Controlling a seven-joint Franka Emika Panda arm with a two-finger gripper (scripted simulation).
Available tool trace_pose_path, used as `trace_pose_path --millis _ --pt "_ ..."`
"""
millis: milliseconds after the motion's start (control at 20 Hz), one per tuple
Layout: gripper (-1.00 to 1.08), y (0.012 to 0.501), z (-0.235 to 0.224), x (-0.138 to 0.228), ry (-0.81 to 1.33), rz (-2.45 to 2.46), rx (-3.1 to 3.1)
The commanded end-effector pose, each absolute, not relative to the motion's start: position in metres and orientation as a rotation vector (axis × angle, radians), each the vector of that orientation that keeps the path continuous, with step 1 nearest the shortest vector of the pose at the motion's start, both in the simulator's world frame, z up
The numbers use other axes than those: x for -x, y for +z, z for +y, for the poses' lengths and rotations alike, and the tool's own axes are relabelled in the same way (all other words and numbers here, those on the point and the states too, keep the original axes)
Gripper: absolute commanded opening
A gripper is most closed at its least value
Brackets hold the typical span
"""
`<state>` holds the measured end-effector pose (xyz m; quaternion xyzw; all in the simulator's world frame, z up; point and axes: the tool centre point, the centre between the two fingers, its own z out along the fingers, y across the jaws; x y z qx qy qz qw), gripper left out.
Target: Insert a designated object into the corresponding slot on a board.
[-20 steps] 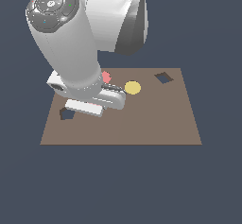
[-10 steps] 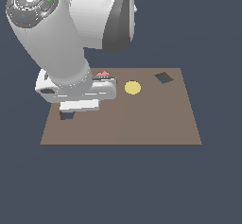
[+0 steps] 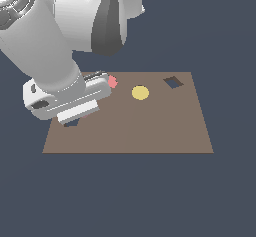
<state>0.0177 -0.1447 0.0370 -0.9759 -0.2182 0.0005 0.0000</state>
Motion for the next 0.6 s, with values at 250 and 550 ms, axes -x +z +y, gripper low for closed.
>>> trace_pose_path --millis 250,550 --pt "-1.0 0.039 -0.164 -0.027 0.001 -1.071 2.954" --pt "-1.0 0.04 -0.174 -0.036 0.002 -1.294 2.863"
